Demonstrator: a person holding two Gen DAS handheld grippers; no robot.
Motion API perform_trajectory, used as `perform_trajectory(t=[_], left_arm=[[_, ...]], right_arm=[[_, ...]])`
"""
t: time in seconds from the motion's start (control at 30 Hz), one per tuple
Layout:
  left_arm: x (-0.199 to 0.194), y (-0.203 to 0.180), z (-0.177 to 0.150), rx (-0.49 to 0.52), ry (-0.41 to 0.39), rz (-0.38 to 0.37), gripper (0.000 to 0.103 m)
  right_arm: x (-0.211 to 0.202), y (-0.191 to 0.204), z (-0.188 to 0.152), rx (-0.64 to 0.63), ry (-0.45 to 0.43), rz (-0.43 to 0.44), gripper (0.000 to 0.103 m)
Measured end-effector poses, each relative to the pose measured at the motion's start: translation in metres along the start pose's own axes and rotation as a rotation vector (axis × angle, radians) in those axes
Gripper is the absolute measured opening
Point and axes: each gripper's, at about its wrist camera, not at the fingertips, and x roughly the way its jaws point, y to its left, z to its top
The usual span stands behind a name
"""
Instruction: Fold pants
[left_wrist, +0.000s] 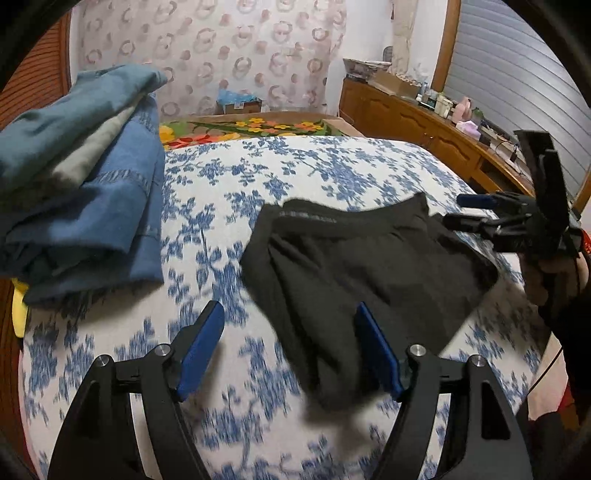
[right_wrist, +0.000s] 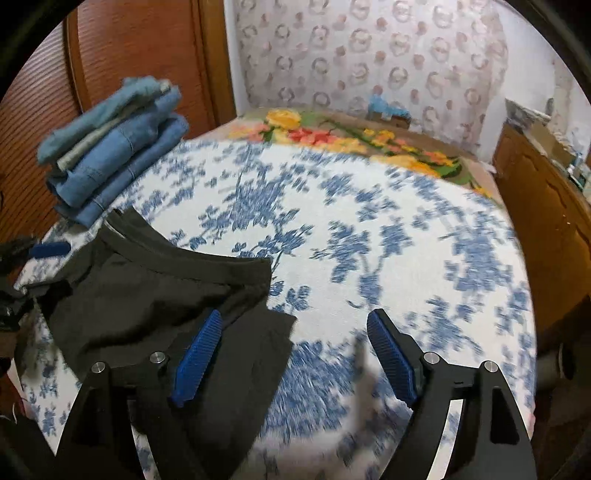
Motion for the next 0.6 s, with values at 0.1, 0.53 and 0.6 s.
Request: perform_trajectory(t=[0.1, 0.53, 0.6], left_arm=[[-0.006, -0.004, -0.01, 0.0, -0.002, -0.013, 0.074], [-0.007, -0.013, -0.025, -0.009, -0.007, -0.068, 0.042], [-0.006, -0.014, -0.025, -0.008, -0.003, -0.068, 0.039]], right_arm=[[-0.016, 0.0, -0.016, 0.026, 0.006, 0.02, 0.075], [-0.046, 0.018, -0.065, 0.09, 0.009, 0.148, 0.041], [-0.043, 0.019, -0.066, 0.096, 0.01, 0.154, 0.033]])
